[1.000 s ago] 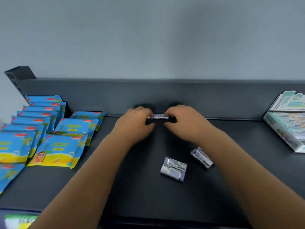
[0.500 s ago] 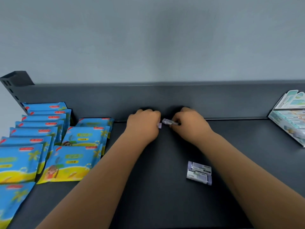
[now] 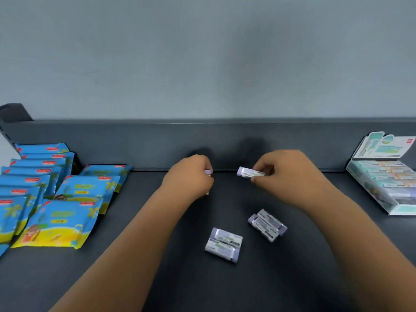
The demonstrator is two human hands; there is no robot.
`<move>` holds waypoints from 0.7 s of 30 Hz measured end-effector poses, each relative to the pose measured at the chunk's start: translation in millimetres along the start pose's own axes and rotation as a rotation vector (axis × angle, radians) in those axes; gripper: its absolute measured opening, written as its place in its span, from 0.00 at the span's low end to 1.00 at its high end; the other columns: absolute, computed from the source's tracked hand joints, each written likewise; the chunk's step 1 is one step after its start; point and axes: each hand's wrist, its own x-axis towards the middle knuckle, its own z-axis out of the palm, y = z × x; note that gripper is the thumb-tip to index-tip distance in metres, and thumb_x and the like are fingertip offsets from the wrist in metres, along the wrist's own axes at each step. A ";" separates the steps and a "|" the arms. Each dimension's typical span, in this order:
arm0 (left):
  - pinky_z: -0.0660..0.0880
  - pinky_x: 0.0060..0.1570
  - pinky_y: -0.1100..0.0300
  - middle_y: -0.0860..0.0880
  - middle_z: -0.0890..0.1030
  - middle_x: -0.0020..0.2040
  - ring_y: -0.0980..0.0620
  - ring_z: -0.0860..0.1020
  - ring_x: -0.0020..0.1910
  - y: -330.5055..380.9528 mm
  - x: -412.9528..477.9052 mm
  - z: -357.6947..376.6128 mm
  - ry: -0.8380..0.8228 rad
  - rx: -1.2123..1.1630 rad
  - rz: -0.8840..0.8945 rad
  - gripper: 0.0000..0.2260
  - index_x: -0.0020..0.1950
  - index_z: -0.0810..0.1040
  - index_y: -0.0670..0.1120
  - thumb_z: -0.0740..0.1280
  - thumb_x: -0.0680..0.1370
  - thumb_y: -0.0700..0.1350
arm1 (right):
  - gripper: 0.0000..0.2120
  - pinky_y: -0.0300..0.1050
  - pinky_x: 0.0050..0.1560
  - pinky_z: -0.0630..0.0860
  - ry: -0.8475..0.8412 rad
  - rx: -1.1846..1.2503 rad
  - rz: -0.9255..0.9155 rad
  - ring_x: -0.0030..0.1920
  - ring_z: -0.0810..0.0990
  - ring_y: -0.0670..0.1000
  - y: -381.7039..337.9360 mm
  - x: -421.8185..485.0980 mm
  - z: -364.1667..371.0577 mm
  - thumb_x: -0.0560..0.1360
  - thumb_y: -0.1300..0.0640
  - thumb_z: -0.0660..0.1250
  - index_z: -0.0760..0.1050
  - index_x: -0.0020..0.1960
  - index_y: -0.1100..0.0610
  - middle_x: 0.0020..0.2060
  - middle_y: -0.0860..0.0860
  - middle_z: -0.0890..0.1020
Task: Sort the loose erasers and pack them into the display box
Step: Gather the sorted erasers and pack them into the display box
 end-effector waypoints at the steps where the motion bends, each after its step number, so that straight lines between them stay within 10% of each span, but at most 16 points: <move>1: 0.79 0.46 0.54 0.53 0.82 0.44 0.48 0.81 0.45 10.9 -3.8 5.2 0.008 -0.051 -0.010 0.02 0.45 0.79 0.52 0.68 0.74 0.44 | 0.04 0.51 0.46 0.80 0.002 0.008 -0.005 0.41 0.80 0.44 10.2 -5.3 -9.4 0.72 0.47 0.71 0.82 0.43 0.46 0.38 0.42 0.81; 21: 0.69 0.25 0.69 0.54 0.80 0.31 0.47 0.84 0.39 166.3 -51.2 55.4 0.219 -0.764 -0.072 0.07 0.43 0.85 0.50 0.69 0.77 0.40 | 0.02 0.50 0.49 0.77 -0.001 -0.017 -0.062 0.44 0.80 0.45 147.2 -53.0 -92.0 0.72 0.50 0.72 0.82 0.44 0.45 0.40 0.42 0.82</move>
